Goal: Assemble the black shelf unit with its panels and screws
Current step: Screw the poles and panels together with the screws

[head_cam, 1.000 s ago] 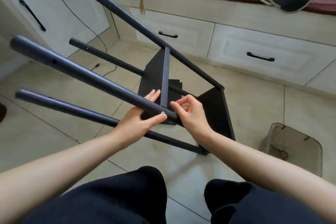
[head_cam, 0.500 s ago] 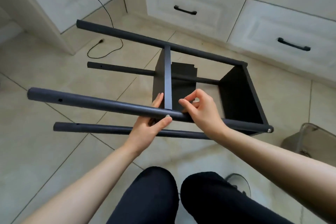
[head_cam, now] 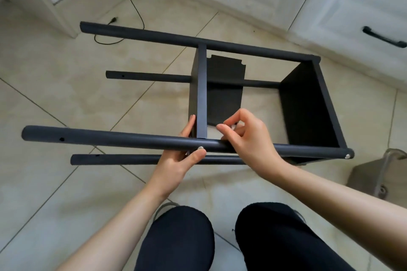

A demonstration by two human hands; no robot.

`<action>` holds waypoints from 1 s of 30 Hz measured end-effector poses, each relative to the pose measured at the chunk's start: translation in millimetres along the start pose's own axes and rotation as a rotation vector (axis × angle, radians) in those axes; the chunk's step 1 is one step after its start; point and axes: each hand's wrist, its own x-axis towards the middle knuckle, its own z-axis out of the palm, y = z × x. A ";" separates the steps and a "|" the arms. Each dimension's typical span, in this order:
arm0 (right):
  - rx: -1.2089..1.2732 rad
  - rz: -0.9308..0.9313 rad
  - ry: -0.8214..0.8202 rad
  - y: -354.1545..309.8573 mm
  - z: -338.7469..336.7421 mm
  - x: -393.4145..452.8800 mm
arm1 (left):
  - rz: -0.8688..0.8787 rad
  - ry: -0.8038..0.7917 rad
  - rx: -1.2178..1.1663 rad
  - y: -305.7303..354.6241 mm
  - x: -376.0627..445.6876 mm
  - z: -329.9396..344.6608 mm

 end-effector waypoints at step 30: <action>-0.139 0.079 -0.074 17.1 21.3 -6.6 | -0.269 0.257 1.387 38.1 -12.3 -4.5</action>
